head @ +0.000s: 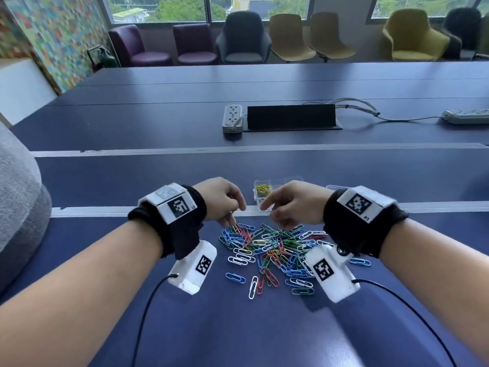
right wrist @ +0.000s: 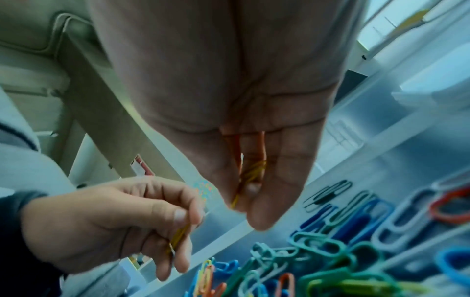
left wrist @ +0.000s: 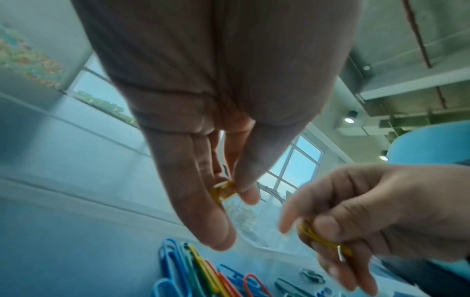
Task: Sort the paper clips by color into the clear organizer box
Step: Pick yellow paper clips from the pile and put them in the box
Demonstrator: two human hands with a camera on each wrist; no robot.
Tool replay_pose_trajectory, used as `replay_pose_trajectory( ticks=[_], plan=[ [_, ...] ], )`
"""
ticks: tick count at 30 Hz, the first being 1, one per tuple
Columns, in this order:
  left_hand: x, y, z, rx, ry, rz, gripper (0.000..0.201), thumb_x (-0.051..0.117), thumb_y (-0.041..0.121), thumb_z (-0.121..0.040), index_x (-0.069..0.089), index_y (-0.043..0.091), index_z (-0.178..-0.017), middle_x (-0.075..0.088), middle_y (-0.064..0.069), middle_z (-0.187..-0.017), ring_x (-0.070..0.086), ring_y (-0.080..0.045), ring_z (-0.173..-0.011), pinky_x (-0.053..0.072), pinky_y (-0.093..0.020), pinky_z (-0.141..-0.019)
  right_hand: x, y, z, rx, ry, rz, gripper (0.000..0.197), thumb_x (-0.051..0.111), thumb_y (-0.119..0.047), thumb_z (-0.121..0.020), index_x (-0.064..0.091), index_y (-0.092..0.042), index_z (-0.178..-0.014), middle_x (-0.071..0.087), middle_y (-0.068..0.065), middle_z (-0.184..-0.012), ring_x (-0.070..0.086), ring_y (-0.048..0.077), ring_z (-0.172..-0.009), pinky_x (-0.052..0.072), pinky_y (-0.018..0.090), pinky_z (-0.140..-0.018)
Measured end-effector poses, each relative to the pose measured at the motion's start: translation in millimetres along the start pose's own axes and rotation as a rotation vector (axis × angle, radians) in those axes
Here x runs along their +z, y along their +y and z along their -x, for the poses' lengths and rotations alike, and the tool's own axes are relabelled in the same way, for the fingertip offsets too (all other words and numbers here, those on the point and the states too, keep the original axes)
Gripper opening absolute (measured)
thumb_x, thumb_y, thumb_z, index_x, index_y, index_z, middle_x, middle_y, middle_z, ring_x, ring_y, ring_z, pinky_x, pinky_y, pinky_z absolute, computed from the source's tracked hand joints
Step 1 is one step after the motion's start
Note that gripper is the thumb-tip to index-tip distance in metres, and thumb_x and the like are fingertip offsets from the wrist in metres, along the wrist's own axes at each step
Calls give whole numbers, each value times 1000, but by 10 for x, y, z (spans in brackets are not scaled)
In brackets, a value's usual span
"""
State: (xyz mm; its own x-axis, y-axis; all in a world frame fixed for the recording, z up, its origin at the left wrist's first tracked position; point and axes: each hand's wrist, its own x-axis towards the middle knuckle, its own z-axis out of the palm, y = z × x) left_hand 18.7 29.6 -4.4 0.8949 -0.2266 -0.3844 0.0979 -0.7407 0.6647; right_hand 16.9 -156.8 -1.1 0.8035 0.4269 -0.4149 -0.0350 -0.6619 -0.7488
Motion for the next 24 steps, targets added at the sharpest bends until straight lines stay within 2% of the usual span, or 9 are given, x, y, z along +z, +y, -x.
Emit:
replay_pose_trajectory(
  ticks=[3,6,7,9,11,13,16,19,24],
  plan=[
    [-37,-38,31,-40,42,-15,25,41,2,-83,54,13,-65,55,-1,-49,54,-22,-50,48,-24,-53,54,-97,-17,75,7,-174,25,41,-1,-93,61,-8,-79,48,6,-64,55,17,-50,51,20,-45],
    [-42,1,59,-42,73,-136,26,42,6,-83,50,15,-60,45,0,-57,42,-16,-52,33,-20,-50,130,-192,-33,120,18,-190,25,36,-8,-88,47,-13,-67,43,7,-61,40,17,-45,29,17,-40],
    [-33,12,75,-35,87,-205,23,45,10,-84,53,17,-64,46,3,-59,43,-15,-58,34,-22,-53,153,-210,-35,113,34,-120,23,38,-13,-87,47,-14,-67,44,5,-60,38,16,-45,26,18,-42],
    [-20,6,110,16,128,-360,13,52,19,-83,63,23,-77,47,11,-62,46,-13,-67,38,-22,-63,182,-228,-10,38,93,188,20,51,-25,-87,58,-16,-71,51,0,-62,45,13,-51,35,22,-49],
    [0,-38,113,76,129,-490,12,60,25,-79,69,30,-84,45,14,-63,49,-12,-71,45,-23,-70,220,-234,42,-65,102,554,19,62,-35,-84,70,-17,-84,60,-5,-73,55,12,-69,46,24,-66],
    [18,-75,102,96,105,-578,11,67,32,-76,72,33,-86,48,14,-68,56,-14,-82,53,-30,-78,273,-232,85,-91,79,741,20,67,-36,-81,74,-22,-93,62,-8,-81,59,12,-82,48,26,-79],
    [33,-91,84,110,97,-596,9,70,35,-74,72,34,-83,55,12,-78,61,-16,-91,55,-35,-81,321,-198,89,-98,94,772,14,67,-29,-80,76,-24,-90,69,-6,-87,63,15,-85,54,29,-79],
    [39,-93,88,121,94,-583,7,72,36,-71,72,30,-75,67,5,-82,64,-16,-86,56,-34,-77,291,-174,72,-105,114,741,14,64,-22,-81,76,-21,-86,72,-4,-88,61,14,-82,55,28,-80],
    [12,-61,94,154,101,-518,8,73,31,-75,68,24,-73,49,9,-61,49,-12,-65,41,-24,-62,167,-135,83,-50,104,664,11,63,-25,-81,73,-21,-84,53,-14,-66,54,11,-74,43,22,-69]
  ],
)
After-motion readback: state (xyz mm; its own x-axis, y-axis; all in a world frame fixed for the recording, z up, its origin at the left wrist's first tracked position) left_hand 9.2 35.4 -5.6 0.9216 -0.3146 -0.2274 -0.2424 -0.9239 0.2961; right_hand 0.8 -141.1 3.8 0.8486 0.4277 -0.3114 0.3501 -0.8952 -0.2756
